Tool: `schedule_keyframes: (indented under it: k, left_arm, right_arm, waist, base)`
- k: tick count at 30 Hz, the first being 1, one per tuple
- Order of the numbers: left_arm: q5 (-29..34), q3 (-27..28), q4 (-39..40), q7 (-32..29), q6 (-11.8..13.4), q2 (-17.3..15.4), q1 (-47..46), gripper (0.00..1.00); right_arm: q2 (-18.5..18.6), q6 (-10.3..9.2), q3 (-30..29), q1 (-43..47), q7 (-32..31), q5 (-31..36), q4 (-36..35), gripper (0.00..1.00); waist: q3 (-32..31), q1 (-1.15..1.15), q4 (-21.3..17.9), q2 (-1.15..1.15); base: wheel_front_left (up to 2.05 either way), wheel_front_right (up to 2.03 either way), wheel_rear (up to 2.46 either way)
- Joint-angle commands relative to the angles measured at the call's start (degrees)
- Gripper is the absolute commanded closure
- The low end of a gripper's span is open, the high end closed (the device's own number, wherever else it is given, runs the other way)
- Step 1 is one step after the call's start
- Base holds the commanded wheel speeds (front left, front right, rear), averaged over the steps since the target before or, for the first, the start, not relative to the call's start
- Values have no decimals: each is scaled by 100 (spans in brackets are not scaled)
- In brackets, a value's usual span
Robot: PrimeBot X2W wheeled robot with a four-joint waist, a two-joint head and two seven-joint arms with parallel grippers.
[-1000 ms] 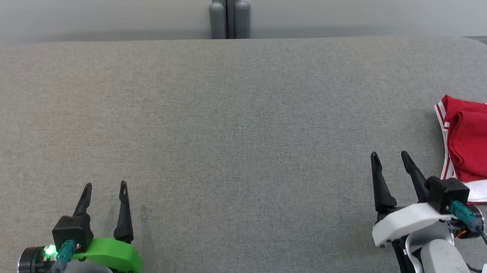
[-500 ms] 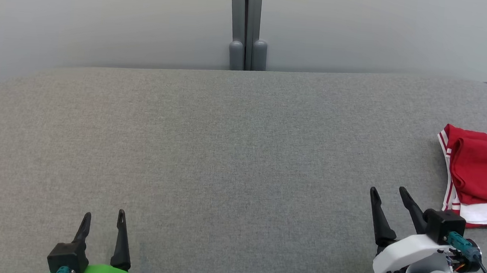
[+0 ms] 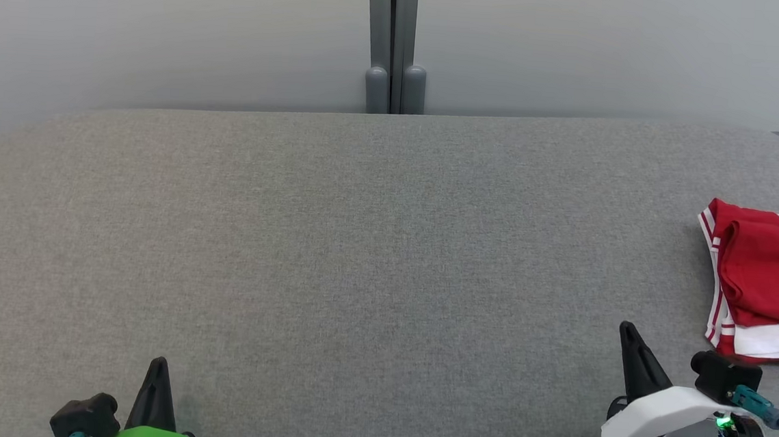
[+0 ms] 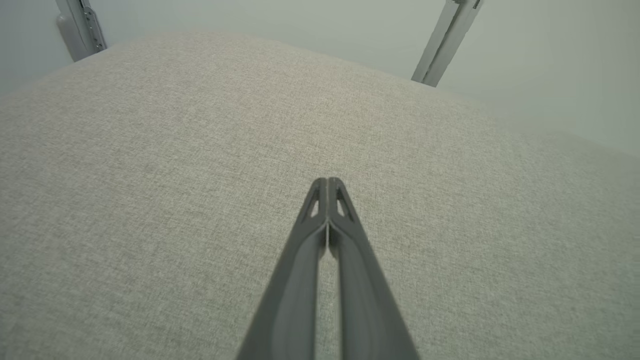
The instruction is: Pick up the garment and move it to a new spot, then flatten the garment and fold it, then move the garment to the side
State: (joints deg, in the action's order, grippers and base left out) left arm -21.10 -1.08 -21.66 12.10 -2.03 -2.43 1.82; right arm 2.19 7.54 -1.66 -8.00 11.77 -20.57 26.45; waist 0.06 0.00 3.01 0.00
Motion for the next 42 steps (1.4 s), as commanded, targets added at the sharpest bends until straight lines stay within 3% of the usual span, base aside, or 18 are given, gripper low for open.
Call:
schedule_keyframes:
  k: [1, 26, 42]
  left_arm:
    - [-259, 50, 125, -56, -37, -17, -155, 100]
    - [-2535, 276, 360, -641, -213, -31, -380, 100]
    - [-3648, 399, 464, -944, -296, -39, -500, 100]
  right_arm:
    - [29, -1, -34, -73, -50, -281, -151, 100]
    - [48, -3, -169, 28, -626, -2567, -546, 100]
    - [57, -4, -250, 67, -922, -3690, -724, 100]
  waist:
    - [0, 0, -4, 0]
    - [3, 0, -71, 0]
    - [5, 0, -112, 0]
  base:
    - [0, 0, 0]
    - [0, 0, 0]
    - [0, 0, 0]
